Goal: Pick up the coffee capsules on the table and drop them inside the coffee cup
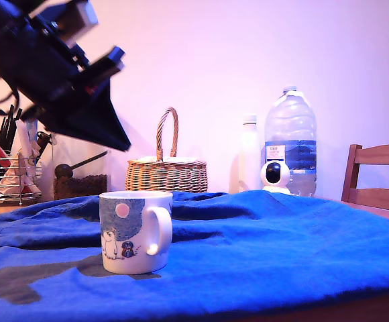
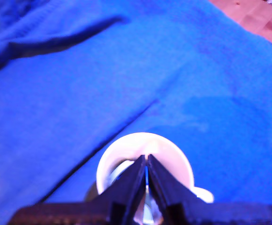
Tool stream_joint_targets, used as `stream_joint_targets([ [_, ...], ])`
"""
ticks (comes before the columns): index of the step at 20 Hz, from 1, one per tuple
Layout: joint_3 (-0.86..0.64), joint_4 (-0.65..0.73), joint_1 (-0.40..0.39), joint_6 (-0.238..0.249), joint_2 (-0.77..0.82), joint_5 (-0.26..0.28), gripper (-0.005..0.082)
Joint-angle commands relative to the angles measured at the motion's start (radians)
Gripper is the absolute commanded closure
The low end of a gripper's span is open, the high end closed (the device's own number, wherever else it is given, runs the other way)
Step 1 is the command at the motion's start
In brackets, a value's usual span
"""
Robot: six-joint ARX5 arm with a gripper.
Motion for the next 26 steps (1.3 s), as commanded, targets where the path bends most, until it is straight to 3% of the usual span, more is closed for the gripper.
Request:
stream_joint_targets([
  [1, -0.01, 0.011, -0.002, 0.008, -0.036, -0.006, 0.0791],
  [6, -0.113, 0.073, 0.04, 0.008, -0.113, -0.01, 0.0791],
  [12, -0.237, 0.129, 0.159, 0.007, -0.208, -0.007, 0.0791],
  [26, -0.576, 0.331, 0.362, -0.074, -0.417, -0.006, 0.0791],
])
